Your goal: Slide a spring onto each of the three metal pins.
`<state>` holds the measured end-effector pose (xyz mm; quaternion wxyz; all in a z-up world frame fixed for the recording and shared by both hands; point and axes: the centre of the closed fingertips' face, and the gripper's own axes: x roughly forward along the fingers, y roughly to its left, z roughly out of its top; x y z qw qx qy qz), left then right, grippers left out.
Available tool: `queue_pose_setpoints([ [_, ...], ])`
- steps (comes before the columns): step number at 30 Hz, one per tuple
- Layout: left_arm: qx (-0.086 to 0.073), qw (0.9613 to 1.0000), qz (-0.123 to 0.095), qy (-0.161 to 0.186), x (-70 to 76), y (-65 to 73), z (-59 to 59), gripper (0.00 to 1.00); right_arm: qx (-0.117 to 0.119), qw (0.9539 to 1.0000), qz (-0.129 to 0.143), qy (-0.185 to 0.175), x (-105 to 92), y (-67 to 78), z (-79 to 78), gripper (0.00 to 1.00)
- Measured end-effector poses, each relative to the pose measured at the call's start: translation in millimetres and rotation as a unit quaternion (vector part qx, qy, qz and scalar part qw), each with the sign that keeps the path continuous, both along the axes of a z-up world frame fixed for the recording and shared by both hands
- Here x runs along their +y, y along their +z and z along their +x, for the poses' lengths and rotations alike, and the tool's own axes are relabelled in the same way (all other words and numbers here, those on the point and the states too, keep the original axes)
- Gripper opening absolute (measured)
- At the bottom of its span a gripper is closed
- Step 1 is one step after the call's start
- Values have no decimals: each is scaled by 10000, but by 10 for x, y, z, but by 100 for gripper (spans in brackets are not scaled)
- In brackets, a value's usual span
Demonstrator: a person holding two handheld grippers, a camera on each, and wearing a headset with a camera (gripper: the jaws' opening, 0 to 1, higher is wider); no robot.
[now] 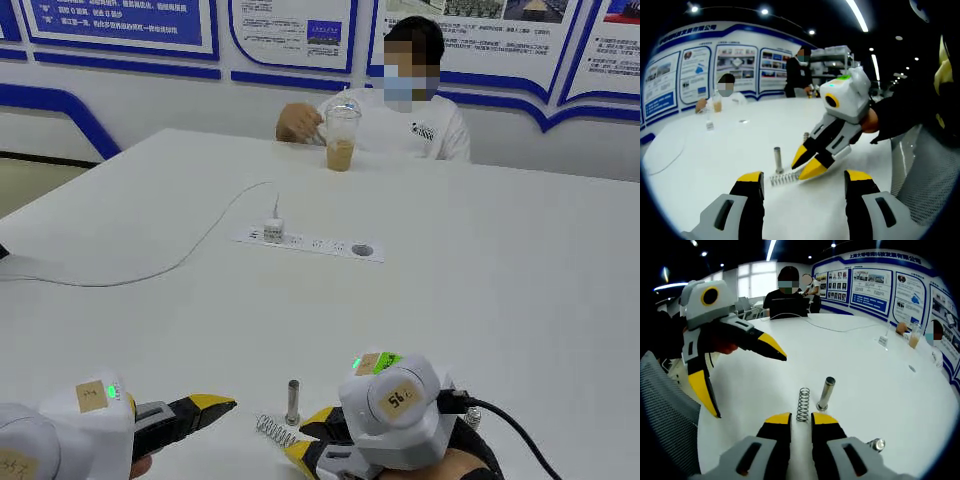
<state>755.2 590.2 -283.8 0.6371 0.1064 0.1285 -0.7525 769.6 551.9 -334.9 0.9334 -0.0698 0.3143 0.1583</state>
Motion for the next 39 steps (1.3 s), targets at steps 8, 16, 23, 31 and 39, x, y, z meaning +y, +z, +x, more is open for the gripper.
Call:
queue_pose_setpoints([
  [8,5,10000,16,8,11,-10,7,66,94,9999,27,-63,-22,-80,20,16],
  [16,12,10000,17,28,15,-12,13,66,106,9999,45,-57,-13,-113,47,15],
  [23,23,10000,41,46,28,-21,11,65,120,9998,133,-86,-13,-112,49,12],
  [31,1,10000,49,37,18,-11,4,65,169,9996,210,-62,8,-104,9,12],
  [39,-9,10000,46,32,15,-11,13,65,42,9998,169,93,42,57,-46,11],
])
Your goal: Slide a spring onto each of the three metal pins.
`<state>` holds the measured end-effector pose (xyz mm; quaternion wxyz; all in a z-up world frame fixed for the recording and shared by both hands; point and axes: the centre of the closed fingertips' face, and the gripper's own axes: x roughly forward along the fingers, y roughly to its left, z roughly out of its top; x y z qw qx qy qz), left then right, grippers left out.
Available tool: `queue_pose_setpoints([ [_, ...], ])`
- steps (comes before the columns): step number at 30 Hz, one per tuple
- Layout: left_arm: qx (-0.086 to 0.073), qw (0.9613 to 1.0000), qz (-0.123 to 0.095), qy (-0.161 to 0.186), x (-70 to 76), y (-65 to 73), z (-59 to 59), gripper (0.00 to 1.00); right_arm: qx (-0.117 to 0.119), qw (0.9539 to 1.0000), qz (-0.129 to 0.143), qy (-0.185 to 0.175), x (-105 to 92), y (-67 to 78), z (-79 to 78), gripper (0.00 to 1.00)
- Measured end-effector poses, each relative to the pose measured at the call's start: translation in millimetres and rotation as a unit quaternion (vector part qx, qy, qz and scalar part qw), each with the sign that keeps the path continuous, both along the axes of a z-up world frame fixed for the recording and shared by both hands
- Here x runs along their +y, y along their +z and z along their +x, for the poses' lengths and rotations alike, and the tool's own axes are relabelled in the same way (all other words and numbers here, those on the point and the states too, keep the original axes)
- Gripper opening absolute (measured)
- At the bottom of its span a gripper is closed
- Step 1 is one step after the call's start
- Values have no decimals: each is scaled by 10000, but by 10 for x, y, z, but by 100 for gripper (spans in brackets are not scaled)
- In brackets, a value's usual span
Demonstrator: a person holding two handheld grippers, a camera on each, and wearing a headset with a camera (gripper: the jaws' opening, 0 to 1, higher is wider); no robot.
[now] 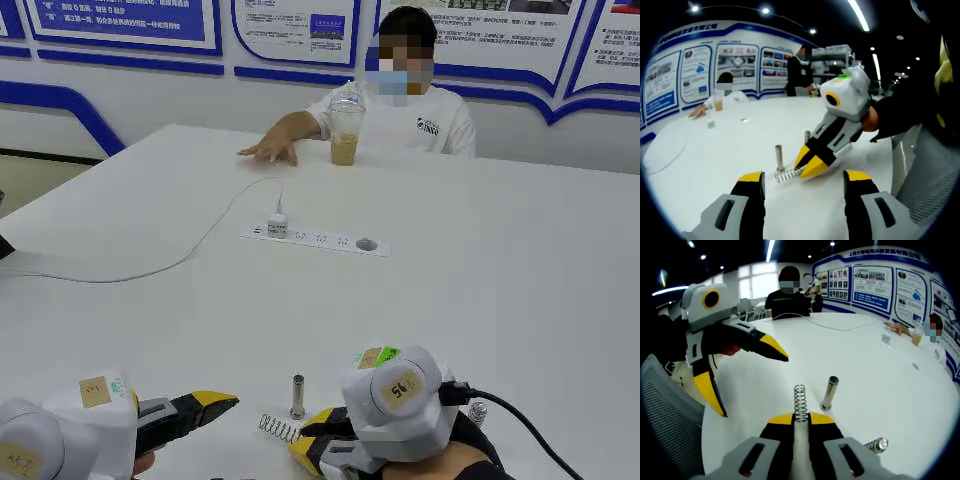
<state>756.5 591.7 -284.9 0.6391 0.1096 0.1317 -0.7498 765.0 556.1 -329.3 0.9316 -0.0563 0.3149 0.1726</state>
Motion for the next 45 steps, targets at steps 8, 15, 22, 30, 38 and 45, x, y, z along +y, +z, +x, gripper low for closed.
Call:
queue_pose_setpoints([
  [8,-47,10000,-6,-74,-29,26,-12,64,-161,9997,-75,179,-19,226,-97,11],
  [15,-110,9997,-3,-213,-72,48,-67,62,-166,9990,-123,387,-57,349,-217,11],
  [22,-160,9991,-35,-379,-122,84,-128,57,-213,9971,-149,718,-55,506,-341,11],
  [30,-275,9973,-105,-671,-183,166,-229,49,-163,9935,-245,1100,-75,569,-469,11],
  [38,-350,9947,-147,-956,-201,196,-334,40,-74,9881,-280,1513,-16,616,-573,11],
  [45,-425,9922,-194,-1157,-217,218,-414,30,-61,9841,-310,1749,44,648,-619,11],
])
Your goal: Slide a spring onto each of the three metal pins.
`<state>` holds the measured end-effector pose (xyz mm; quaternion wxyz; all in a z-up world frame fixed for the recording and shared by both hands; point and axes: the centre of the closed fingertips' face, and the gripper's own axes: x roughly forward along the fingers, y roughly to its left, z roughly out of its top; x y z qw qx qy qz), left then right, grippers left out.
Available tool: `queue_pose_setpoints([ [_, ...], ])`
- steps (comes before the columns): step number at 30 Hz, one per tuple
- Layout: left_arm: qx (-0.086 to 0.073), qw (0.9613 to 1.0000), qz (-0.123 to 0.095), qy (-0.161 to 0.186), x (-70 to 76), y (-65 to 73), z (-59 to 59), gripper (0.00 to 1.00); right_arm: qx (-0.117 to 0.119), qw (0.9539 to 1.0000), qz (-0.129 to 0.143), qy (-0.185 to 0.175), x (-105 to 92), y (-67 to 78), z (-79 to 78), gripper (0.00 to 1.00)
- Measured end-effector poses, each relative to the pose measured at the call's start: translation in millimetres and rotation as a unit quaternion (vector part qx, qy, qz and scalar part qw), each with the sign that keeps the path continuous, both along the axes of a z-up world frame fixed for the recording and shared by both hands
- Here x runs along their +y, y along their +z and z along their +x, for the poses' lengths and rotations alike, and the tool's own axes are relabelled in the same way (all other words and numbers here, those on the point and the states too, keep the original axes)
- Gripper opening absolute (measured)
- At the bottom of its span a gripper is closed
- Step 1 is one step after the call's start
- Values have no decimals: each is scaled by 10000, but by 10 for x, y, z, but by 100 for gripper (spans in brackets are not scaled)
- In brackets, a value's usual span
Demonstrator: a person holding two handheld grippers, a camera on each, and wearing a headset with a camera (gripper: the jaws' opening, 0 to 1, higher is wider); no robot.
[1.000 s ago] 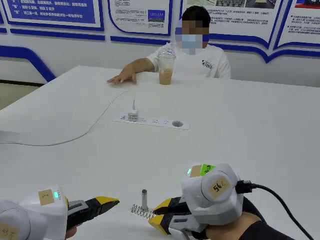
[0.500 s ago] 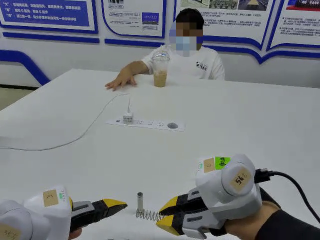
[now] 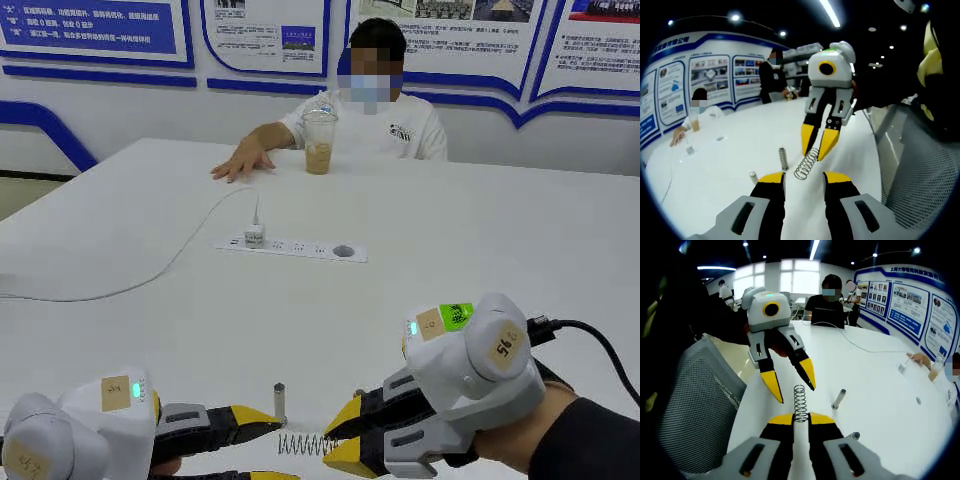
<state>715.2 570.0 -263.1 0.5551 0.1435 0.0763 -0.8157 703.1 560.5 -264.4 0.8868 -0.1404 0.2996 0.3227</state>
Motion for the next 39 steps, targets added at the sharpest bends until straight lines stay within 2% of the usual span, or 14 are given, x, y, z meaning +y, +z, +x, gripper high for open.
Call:
queue_pose_setpoints([
  [5,-20,9999,-36,-113,1,10,-42,22,11,9999,-34,113,18,3,-18,11],
  [13,-72,9997,-56,-216,9,6,-74,16,23,9996,-45,273,53,18,-46,11],
  [39,-151,9993,-125,-334,5,21,-107,13,43,9991,-127,400,73,49,-77,11],
])
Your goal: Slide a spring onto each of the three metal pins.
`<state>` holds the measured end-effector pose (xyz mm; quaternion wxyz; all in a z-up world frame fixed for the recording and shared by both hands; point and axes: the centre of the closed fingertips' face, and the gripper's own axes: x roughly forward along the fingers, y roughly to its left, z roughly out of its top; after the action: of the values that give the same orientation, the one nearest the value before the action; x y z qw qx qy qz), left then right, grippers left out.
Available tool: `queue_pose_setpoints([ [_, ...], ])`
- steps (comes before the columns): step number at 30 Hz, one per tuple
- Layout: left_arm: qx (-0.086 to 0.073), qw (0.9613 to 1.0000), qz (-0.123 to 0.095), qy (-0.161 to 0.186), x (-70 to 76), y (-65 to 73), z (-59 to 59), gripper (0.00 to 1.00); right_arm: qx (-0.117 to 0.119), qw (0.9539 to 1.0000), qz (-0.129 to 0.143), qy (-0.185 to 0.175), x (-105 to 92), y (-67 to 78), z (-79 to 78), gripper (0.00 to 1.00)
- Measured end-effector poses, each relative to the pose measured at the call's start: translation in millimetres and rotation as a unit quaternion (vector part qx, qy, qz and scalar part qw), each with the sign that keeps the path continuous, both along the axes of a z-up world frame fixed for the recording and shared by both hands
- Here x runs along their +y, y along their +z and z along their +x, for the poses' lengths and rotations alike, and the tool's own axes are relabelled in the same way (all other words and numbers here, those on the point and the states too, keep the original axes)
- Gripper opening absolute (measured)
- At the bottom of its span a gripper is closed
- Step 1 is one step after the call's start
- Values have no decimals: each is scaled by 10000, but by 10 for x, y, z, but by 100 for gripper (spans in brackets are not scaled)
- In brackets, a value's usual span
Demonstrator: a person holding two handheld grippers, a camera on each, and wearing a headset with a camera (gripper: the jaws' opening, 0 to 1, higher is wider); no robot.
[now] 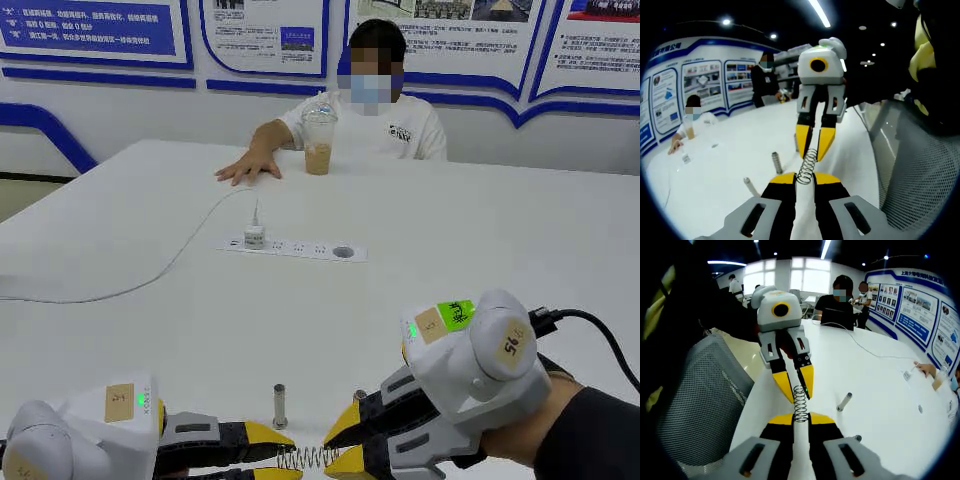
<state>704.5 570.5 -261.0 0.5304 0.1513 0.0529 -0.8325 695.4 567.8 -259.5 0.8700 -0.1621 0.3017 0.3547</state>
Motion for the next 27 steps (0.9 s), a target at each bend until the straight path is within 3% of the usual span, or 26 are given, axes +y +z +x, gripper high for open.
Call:
queue_pose_setpoints([
  [27,-115,9999,53,-53,6,-12,-29,11,-284,9992,-209,201,184,338,77,11],
])
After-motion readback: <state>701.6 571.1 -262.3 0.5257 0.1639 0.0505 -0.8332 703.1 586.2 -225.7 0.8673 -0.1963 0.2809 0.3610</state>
